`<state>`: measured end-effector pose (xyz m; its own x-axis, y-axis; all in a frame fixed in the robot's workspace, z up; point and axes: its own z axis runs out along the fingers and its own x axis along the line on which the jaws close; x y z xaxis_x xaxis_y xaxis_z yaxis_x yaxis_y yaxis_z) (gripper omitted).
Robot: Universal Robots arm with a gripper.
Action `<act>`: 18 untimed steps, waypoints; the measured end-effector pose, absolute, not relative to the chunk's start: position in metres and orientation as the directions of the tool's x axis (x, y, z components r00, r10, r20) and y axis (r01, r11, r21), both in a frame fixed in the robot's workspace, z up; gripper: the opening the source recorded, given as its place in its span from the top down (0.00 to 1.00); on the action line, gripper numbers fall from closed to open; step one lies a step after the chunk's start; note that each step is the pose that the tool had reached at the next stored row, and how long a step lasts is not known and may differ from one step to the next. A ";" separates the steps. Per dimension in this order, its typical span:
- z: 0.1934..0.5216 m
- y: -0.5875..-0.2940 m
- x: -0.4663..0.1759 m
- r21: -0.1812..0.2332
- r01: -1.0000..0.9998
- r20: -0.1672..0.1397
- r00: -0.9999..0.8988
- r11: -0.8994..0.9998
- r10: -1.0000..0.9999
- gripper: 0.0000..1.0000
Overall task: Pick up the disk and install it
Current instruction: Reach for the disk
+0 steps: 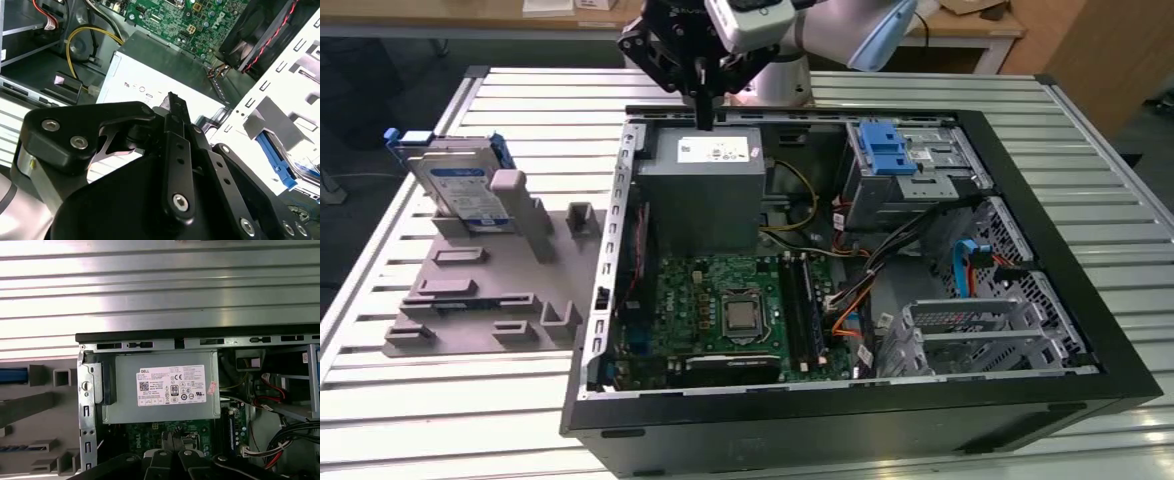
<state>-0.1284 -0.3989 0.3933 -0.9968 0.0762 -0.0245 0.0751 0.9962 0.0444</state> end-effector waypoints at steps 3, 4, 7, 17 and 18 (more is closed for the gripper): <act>0.393 -0.399 -0.131 0.044 0.075 -0.024 -0.997 0.996 0.076 0.89; 0.393 -0.399 -0.133 0.044 0.075 -0.024 -0.997 0.996 0.076 0.89; 0.393 -0.399 -0.135 0.044 0.075 -0.025 -0.997 0.996 0.076 0.89; 0.393 -0.395 -0.136 0.044 0.075 -0.024 -0.997 0.996 0.076 0.89; 0.393 -0.394 -0.137 0.044 0.075 -0.024 -0.997 0.996 0.076 0.89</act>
